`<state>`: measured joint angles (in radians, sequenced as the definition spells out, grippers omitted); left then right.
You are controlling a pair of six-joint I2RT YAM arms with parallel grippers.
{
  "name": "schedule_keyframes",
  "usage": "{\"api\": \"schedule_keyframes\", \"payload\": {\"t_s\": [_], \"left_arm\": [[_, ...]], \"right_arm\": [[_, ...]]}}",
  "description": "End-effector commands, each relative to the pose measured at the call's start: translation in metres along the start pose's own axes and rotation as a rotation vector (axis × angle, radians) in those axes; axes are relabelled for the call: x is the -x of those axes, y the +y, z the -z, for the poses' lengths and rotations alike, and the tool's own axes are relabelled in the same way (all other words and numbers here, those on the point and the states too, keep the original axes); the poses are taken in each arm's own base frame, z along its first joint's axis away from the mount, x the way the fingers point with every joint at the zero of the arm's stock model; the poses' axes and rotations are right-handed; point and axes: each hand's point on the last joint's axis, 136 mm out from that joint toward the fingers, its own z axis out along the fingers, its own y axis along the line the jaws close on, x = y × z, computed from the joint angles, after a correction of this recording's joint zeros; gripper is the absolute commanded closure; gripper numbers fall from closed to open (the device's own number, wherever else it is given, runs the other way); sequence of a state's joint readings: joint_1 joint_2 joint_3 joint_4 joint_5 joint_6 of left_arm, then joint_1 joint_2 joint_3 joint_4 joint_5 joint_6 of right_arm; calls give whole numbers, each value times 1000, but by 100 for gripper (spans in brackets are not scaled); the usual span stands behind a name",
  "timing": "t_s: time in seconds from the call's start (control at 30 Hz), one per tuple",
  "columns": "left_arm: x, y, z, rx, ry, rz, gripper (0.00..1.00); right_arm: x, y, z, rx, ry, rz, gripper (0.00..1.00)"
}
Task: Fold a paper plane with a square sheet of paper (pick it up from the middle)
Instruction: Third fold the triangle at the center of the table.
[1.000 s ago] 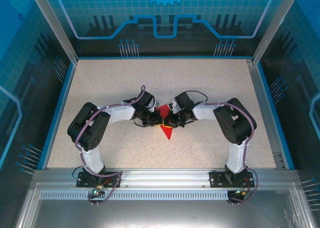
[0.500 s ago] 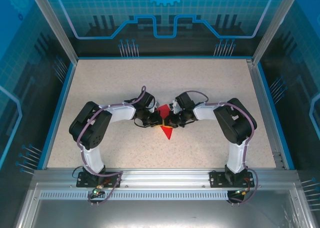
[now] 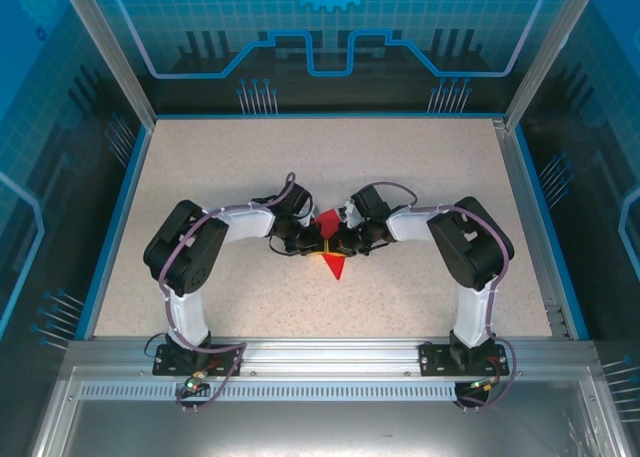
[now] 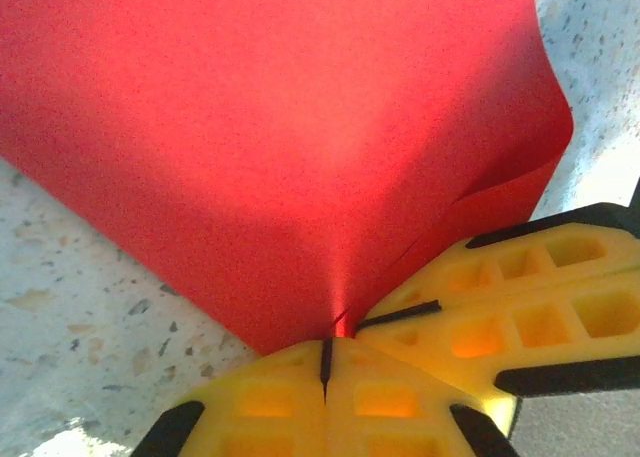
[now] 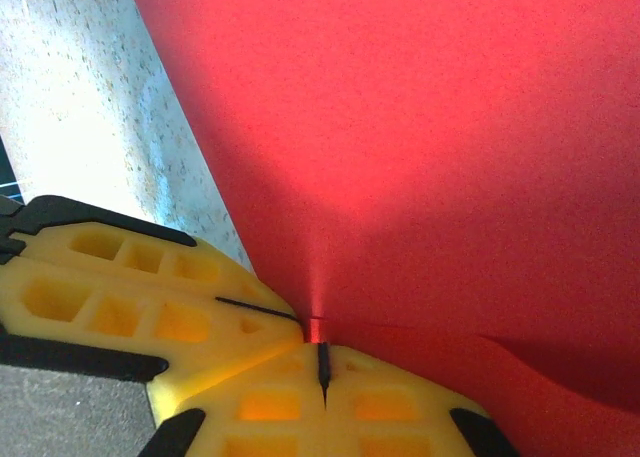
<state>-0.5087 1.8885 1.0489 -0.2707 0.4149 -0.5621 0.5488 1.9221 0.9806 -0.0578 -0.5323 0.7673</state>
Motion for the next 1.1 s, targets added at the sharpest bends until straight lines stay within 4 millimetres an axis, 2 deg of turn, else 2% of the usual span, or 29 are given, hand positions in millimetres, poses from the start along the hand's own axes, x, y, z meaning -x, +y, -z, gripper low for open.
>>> {"api": "schedule_keyframes", "payload": {"t_s": [0.0, 0.37, 0.67, 0.73, 0.9, 1.07], "left_arm": [[-5, 36, -12, 166, 19, -11, 100], [-15, 73, -23, 328, 71, -31, 100], [-24, 93, -28, 424, 107, -58, 100], [-25, 98, -27, 450, 111, -68, 100], [-29, 109, -28, 501, 125, -79, 100], [-32, 114, -30, 522, 135, -88, 100]], "right_arm": [[-19, -29, 1, -96, 44, -84, 100], [-16, -30, 6, -89, 16, -80, 100], [-9, -32, 13, -64, -30, -74, 100], [-13, -39, 12, -63, -31, -82, 100], [-9, -43, 16, -40, -61, -78, 99], [-5, -43, 17, 7, -86, -73, 99]]}}
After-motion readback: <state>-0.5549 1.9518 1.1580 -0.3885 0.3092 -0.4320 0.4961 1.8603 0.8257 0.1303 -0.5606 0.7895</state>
